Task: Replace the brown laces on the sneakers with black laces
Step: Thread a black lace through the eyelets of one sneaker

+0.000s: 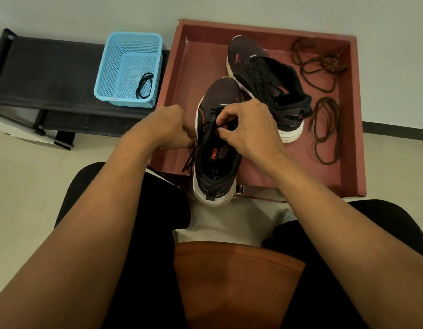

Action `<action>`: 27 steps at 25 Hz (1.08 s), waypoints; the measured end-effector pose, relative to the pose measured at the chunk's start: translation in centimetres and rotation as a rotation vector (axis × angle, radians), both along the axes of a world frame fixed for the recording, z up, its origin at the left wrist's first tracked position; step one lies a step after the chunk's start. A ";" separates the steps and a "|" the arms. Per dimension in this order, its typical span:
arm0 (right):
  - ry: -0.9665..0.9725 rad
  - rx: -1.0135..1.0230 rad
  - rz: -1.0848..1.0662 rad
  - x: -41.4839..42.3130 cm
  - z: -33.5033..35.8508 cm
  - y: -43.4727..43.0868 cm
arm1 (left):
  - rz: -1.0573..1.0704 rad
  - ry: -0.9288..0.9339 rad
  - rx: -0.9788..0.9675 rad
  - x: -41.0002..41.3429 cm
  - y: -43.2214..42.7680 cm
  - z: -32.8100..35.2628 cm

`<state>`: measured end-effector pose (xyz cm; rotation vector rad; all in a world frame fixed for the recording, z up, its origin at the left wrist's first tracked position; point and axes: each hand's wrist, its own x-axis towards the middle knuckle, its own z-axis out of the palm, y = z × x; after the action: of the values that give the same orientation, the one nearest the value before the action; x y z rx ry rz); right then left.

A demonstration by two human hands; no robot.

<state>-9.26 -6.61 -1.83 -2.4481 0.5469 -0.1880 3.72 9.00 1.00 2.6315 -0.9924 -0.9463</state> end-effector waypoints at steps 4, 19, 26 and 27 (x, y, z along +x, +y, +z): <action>-0.006 0.033 0.014 0.1 0.2 -0.2 | 0.103 -0.012 -0.200 0.2 0.1 0.2; -0.134 0.112 0.150 0.2 1.5 0.4 | 0.531 0.909 -0.992 -0.6 -1.4 2.8; -0.152 0.309 0.209 0.1 1.8 -0.8 | 0.476 1.030 -1.027 -1.3 -2.1 2.4; -0.152 0.307 0.219 0.0 1.9 -1.0 | 0.479 1.020 -1.017 -1.4 -2.1 2.4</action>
<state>-9.22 -7.61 0.06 -2.1534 0.2192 -0.1827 2.36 6.92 3.37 1.1753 -0.3489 -1.0418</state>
